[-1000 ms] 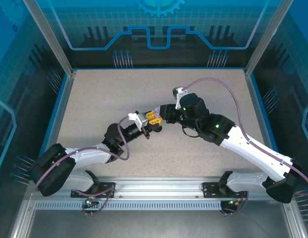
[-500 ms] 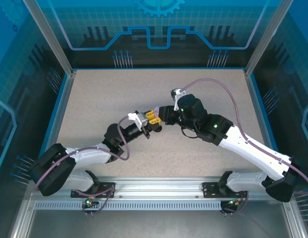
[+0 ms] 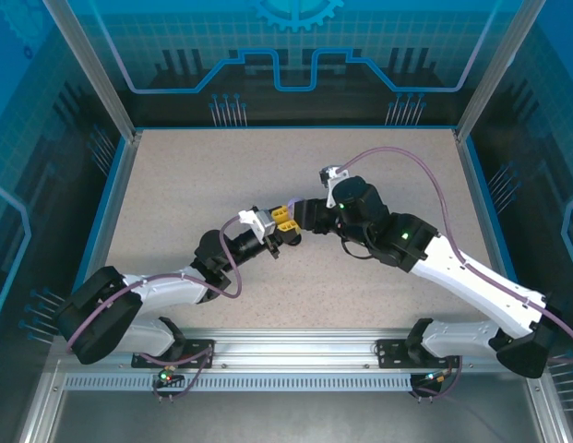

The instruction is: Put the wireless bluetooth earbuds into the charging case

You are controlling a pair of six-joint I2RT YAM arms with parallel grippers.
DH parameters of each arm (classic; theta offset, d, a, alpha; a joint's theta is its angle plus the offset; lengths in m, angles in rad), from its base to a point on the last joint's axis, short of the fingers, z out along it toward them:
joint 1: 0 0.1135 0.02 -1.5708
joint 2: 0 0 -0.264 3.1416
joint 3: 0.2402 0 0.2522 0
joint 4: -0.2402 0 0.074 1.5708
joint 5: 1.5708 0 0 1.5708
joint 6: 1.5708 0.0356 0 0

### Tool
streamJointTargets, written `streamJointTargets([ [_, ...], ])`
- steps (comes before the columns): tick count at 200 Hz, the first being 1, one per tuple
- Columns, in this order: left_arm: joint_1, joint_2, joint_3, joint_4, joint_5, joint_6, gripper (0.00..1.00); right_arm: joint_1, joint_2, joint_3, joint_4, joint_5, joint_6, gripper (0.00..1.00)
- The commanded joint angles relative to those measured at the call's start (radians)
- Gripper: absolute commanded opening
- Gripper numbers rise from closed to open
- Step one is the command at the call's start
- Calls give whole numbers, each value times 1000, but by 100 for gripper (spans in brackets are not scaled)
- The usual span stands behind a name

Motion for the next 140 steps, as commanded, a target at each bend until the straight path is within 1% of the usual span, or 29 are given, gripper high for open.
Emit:
streamJointTargets([
  [1,-8,-4,12,50,-11,0,0,-19,-59,55,-44,0,-85,60],
  [16,-8,-14,7,38,-11,-2,0,-55,-90,43,-54,-63,-120,70],
  [25,-9,-22,5,30,-8,-9,0,-88,-109,29,-56,-111,-132,78],
  [35,-8,-35,2,20,-3,-16,0,-135,-126,6,-47,-194,-147,85],
  [48,-8,-55,-1,1,10,-31,0,-192,-144,-29,-20,-306,-165,100],
  [56,-8,-69,-4,-15,21,-39,0,-229,-148,-53,10,-401,-184,100],
  [71,-8,-100,-7,-50,42,-54,0,-283,-140,-83,53,-543,-193,100],
  [93,-9,-138,-12,-84,69,-75,0,-315,-95,-107,123,-719,-176,100],
  [115,-8,-155,-11,-98,86,-88,0,-311,-36,-113,206,-837,-137,100],
  [140,-9,-155,-5,-103,100,-94,0,-289,2,-99,252,-880,-138,100],
])
